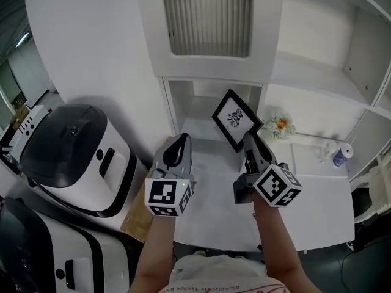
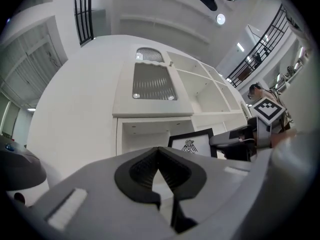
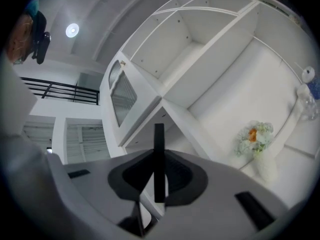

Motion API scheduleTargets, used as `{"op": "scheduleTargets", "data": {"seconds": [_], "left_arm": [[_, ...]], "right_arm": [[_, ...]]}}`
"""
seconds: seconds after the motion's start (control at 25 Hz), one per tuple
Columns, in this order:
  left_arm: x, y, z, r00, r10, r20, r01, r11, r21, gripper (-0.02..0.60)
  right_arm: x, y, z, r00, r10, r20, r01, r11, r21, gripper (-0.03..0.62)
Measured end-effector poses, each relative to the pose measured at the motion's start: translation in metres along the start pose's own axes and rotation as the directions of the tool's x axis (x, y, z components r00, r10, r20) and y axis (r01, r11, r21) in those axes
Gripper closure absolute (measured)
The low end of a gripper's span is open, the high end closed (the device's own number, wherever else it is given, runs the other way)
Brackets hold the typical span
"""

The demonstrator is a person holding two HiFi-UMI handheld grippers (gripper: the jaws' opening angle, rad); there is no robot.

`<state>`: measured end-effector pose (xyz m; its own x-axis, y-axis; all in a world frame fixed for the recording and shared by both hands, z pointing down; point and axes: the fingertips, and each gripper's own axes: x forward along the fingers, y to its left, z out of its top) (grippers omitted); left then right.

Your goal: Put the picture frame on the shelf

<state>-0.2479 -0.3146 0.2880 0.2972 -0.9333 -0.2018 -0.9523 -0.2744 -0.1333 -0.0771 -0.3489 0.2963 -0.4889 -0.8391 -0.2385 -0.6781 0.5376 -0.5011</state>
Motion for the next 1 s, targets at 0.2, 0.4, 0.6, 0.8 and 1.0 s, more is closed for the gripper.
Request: {"op": "scheduleTargets", "data": {"seconds": [0.2,0.4,0.6,0.8,1.0], "left_arm": [[0.009,0.015,-0.009,0.999,-0.054,-0.003,0.054,0.998,-0.01,0.574],[0.012,0.028,-0.021,0.995,-0.097,-0.013,0.097,0.995,-0.02,0.574],[0.013,0.036,-0.031,0.992,-0.125,-0.023,0.124,0.992,-0.028,0.574],[0.013,0.04,-0.037,0.988,-0.15,-0.026,0.149,0.988,-0.031,0.574],[0.013,0.045,-0.037,0.986,-0.163,-0.019,0.162,0.986,-0.026,0.574]], "right_arm": [[0.012,-0.009,-0.018,0.997,-0.075,0.016,0.074,0.994,0.077,0.528],[0.019,-0.02,-0.04,0.988,-0.151,0.024,0.143,0.971,0.193,0.528],[0.025,-0.026,-0.065,0.979,-0.202,0.028,0.183,0.933,0.31,0.528],[0.029,-0.036,-0.091,0.964,-0.267,0.016,0.236,0.878,0.416,0.528],[0.032,-0.045,-0.107,0.951,-0.307,0.022,0.248,0.806,0.538,0.528]]}}
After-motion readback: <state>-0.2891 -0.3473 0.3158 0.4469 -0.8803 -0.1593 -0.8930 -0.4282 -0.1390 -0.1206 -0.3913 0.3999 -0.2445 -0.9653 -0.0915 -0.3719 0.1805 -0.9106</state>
